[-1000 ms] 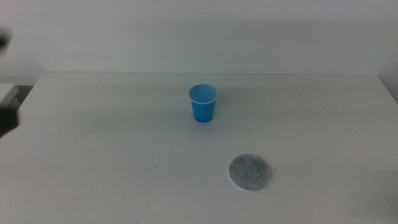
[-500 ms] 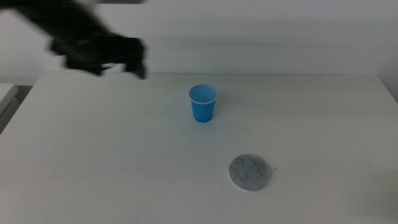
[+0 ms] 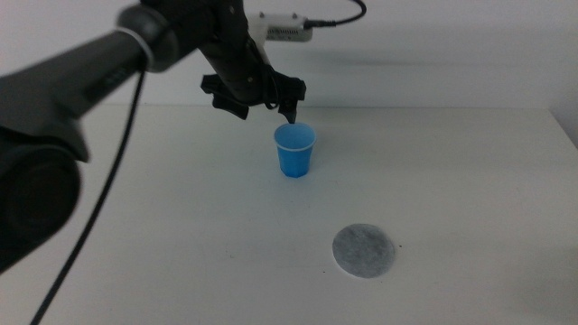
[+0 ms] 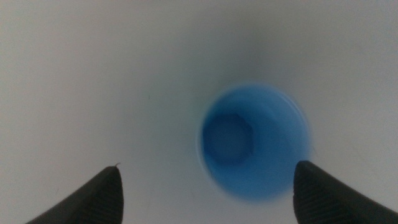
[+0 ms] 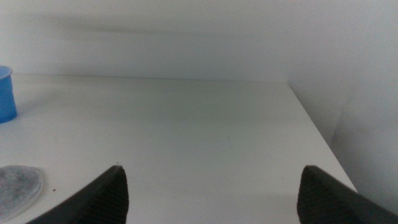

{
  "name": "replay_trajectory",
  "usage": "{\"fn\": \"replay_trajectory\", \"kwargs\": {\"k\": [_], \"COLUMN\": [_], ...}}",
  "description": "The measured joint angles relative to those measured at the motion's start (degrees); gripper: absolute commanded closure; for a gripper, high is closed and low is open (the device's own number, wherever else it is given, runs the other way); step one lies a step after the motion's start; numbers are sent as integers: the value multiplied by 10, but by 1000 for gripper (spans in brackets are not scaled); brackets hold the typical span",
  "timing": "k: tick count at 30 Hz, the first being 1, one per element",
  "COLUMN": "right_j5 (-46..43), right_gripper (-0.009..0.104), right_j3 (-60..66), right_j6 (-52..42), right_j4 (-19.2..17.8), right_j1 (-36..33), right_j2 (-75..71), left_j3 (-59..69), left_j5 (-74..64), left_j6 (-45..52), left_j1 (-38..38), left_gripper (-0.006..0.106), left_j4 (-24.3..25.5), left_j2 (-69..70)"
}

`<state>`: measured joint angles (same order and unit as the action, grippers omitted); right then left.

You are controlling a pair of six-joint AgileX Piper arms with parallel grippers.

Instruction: Place an empty cup on a cup mat.

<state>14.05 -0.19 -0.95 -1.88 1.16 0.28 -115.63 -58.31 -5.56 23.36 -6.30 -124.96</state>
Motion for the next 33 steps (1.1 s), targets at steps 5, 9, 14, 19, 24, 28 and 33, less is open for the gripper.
{"fn": "replay_trajectory", "kwargs": {"k": [5, 9, 14, 19, 24, 28, 33], "right_j5": [0, 0, 0, 0, 0, 0, 0], "right_gripper": [2, 2, 2, 2, 2, 2, 2], "right_j3": [0, 0, 0, 0, 0, 0, 0], "right_j6": [0, 0, 0, 0, 0, 0, 0], "right_j4": [0, 0, 0, 0, 0, 0, 0], "right_j1": [0, 0, 0, 0, 0, 0, 0], "right_j2": [0, 0, 0, 0, 0, 0, 0], "left_j3": [-15, -15, -16, -16, -16, -19, 42], "left_j5": [32, 45, 57, 62, 61, 45, 53], "left_j6": [0, 0, 0, -2, -13, -17, 6], "left_j1": [0, 0, 0, 0, 0, 0, 9], "left_gripper": [7, 7, 19, 54, 97, 102, 102], "left_j4": [1, 2, -11, -25, -35, -46, -66], "left_j2": [-47, -74, -93, -95, -95, -94, -34]}}
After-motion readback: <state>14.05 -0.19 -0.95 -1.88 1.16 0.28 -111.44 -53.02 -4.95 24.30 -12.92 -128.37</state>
